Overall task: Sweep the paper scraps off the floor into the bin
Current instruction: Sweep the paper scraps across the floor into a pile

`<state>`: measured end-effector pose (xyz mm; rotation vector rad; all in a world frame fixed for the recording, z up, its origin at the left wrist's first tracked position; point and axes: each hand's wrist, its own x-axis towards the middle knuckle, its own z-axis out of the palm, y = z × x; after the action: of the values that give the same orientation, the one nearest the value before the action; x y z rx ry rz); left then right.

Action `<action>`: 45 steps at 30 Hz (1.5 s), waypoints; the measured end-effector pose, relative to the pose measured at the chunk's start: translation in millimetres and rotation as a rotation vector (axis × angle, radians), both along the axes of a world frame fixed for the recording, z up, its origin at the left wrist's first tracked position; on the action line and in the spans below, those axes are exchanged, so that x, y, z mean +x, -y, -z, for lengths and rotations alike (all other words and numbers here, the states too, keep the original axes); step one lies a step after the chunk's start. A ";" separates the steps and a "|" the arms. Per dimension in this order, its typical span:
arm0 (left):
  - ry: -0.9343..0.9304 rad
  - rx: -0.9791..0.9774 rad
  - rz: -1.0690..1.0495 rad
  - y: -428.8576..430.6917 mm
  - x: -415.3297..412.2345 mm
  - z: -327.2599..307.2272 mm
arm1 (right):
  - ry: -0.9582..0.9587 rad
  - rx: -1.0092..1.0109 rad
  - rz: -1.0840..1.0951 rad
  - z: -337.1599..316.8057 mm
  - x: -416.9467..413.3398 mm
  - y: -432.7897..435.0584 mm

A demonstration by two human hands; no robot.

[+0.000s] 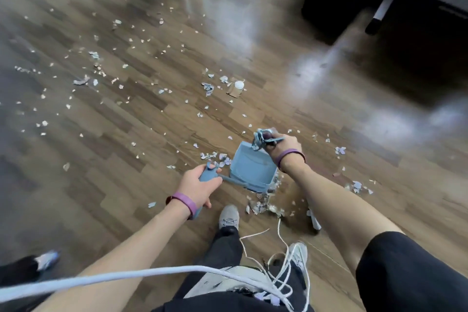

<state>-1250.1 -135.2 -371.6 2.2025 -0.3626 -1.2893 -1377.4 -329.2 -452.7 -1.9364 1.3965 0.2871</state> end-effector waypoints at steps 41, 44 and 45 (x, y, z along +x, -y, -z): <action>0.183 -0.210 -0.296 196.3 -209.5 -48.8 | 0.192 -0.034 0.333 -140.5 -295.1 249.3; 0.134 -0.206 -0.224 228.6 -242.5 -44.7 | 0.057 -0.137 0.323 -141.6 -346.3 267.4; 0.119 -0.203 -0.199 238.6 -250.4 -43.1 | 0.031 -0.146 0.322 -139.6 -360.6 272.8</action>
<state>-1500.4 -373.8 -328.5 2.0888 -0.2975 -0.9748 -1738.0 -602.0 -313.2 -1.7830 1.7191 0.0027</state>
